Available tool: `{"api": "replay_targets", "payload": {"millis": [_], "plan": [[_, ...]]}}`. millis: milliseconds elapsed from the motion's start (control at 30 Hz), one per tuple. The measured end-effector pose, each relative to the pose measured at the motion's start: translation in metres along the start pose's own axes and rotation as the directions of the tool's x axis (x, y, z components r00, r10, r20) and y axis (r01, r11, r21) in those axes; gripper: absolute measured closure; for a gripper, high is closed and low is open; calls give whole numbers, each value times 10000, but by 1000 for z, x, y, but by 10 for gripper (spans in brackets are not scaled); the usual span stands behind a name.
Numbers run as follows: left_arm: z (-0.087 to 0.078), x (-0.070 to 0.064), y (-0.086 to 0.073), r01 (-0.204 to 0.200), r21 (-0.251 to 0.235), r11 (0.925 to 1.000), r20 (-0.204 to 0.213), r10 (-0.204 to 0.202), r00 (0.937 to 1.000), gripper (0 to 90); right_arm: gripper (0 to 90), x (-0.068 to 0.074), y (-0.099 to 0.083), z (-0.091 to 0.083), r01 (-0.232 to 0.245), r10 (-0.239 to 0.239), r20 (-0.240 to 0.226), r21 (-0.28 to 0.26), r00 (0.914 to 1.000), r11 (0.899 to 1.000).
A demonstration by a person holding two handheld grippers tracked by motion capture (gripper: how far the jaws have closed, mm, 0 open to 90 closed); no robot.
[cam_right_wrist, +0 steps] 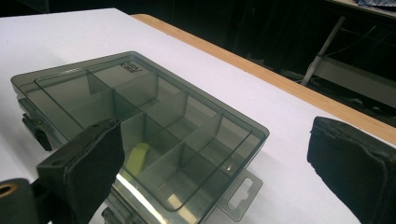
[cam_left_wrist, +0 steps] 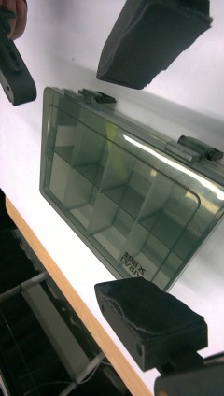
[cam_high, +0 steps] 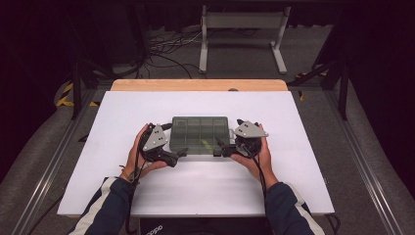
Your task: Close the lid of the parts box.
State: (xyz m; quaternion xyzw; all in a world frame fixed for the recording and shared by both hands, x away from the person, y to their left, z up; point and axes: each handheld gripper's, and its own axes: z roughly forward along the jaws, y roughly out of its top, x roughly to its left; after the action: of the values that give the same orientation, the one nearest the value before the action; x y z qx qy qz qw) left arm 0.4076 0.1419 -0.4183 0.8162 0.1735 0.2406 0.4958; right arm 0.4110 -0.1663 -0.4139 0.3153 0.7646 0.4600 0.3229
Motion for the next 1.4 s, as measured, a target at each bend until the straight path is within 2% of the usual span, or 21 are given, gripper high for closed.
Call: {"api": "replay_targets", "payload": {"millis": [167,400,667,800,1400], "plan": [[-5,-3,3,-129,-130,9998,-27,128,9999,36,49,2,1,-4,140,-140,43,6,9999,9999],[-15,-8,6,-114,-297,9995,-129,110,9999,48,51,4,1,-13,359,-358,184,-74,9992,9993],[-26,-16,6,-521,-437,9977,-50,519,9986,41,52,7,-2,-22,465,-461,221,-151,9987,9988],[-31,-18,5,-571,-538,9969,-57,569,9984,41,53,9,-2,-25,611,-607,281,-145,9978,9980],[-55,-24,-8,-818,-361,9960,-240,810,9964,39,54,10,-11,-45,835,-828,421,-158,9957,9964]]}}
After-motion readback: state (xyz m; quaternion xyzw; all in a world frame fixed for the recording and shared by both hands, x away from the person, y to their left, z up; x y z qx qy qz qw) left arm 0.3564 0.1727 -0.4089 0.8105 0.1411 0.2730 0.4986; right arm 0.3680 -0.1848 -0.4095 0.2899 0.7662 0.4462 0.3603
